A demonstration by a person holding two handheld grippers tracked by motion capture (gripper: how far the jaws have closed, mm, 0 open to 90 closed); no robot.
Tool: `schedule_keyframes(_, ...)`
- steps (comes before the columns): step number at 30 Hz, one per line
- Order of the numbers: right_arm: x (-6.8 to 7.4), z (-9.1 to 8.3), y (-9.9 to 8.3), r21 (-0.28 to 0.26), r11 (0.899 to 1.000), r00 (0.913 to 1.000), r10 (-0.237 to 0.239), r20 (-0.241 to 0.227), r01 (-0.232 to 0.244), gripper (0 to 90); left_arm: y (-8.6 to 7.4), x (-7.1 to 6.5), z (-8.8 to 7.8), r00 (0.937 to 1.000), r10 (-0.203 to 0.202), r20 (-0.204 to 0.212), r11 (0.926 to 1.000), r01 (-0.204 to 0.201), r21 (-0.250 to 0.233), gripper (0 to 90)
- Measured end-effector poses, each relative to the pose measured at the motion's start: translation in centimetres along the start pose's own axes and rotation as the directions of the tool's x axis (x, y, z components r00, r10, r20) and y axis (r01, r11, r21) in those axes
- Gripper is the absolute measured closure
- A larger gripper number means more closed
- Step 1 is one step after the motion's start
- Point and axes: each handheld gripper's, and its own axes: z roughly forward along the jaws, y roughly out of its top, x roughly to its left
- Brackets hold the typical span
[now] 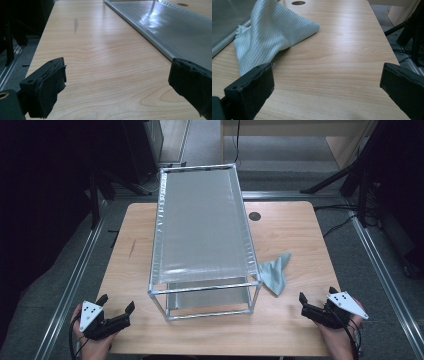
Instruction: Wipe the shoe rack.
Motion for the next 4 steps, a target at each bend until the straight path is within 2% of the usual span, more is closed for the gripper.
schedule_keyframes(4,0.04,0.02,-0.03,0.003,1.0,1.0,-0.001,-0.002,0.001,0.0,0.22,-0.26,0.09,1.0,0.007,0.004,1.0,-0.007,-0.001,1.8)
